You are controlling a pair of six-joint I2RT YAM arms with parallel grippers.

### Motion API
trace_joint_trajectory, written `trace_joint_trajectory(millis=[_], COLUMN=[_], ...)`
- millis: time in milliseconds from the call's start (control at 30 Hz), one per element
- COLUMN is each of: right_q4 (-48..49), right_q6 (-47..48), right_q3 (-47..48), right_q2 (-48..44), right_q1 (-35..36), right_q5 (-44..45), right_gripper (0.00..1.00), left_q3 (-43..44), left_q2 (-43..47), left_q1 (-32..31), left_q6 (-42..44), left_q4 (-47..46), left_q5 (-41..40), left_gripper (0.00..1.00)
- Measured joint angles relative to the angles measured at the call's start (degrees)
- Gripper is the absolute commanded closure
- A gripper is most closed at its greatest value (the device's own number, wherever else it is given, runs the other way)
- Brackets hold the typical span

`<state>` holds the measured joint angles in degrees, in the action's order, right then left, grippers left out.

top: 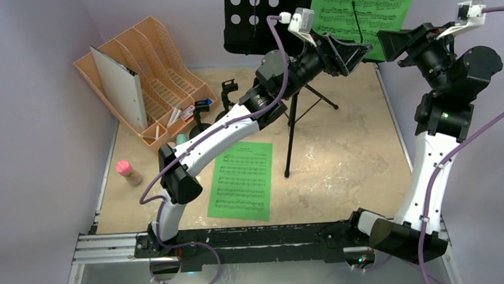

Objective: Pack up the instrument practice props
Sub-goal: Pick up the sheet music from the music stand.

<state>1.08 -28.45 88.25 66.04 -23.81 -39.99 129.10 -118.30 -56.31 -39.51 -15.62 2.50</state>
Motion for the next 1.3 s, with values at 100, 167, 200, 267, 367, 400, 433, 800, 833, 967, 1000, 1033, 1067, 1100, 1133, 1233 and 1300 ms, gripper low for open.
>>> trace_joint_trajectory(millis=[100, 167, 200, 267, 367, 400, 433, 800, 833, 967, 1000, 1033, 1067, 1100, 1133, 1233, 1300], right_q4=[-0.33, -0.39, -0.42, -0.44, -0.44, -0.42, -0.39, -0.35, -0.33, -0.20, -0.04, 0.15, 0.35, 0.59, 0.96, 2.29, 3.41], right_q6=[0.04, 0.11, 0.11, 0.22, 0.28, 0.22, 0.20, -0.07, -0.11, -0.61, -0.74, -0.94, -1.14, -1.31, -1.55, -2.34, -3.19], right_q3=[0.02, 0.02, 0.02, 0.02, 0.02, 0.02, 0.02, 0.02, 0.02, 0.02, 0.02, 0.02, 0.02, 0.02, 0.02, 0.02, 0.07], right_q2=[0.00, 0.00, 0.00, 0.00, 0.00, 0.00, -0.02, -0.09, -0.09, -0.09, -0.09, -0.09, -0.09, -0.09, -0.09, -0.07, -0.04], right_q1=[-0.22, -0.26, -0.26, -0.35, -0.61, -0.59, -0.57, -0.50, -0.50, -0.50, -0.50, -0.50, -0.50, -0.50, -0.50, -0.52, -0.52], right_q5=[-0.09, -0.09, -0.07, -0.04, -0.13, -0.42, -0.68, -2.27, -2.60, -3.19, -3.26, -3.28, -3.32, -3.37, -3.52, -4.02, -4.76], right_gripper=[0.44, 0.47, 0.48, 0.52, 0.57, 0.59, 0.60, 0.73, 0.73, 0.67, 0.64, 0.60, 0.58, 0.56, 0.55, 0.54, 0.53], left_q3=[0.02, 0.11, 0.22, 0.46, 0.57, 0.57, 0.57, 0.28, 0.24, -0.68, -1.14, -1.90, -2.12, -2.73, -3.34, -5.40, -6.56], left_q2=[-0.52, -0.90, -1.09, -1.46, -1.84, -1.95, -2.03, -2.93, -2.99, -3.04, -3.04, -3.04, -3.04, -3.04, -3.02, -2.38, -1.77], left_q1=[0.00, -0.02, -0.02, -0.13, -0.24, -0.28, -0.28, -0.33, -0.33, -0.26, -0.15, -0.02, 0.04, 0.07, 0.04, 0.04, 0.04], left_q6=[-0.11, -0.15, -0.15, -0.13, -0.09, -0.02, 0.04, 1.22, 1.25, 1.81, 1.92, 2.23, 2.23, 2.49, 2.67, 2.93, 3.19], left_q4=[-0.63, -1.16, -1.33, -1.81, -2.67, -2.99, -3.28, -7.21, -7.65, -9.14, -9.53, -10.47, -10.60, -11.26, -12.28, -14.60, -15.32], left_q5=[0.09, 0.24, 0.31, 0.52, 0.76, 0.87, 0.96, 1.05, 1.14, 1.16, 1.16, 1.16, 1.20, 1.18, 1.11, 1.01, 0.81], left_gripper=[0.42, 0.42, 0.42, 0.42, 0.44, 0.45, 0.46, 0.62, 0.67, 0.84, 0.88, 0.91, 0.92, 0.93, 0.94, 0.96, 0.97])
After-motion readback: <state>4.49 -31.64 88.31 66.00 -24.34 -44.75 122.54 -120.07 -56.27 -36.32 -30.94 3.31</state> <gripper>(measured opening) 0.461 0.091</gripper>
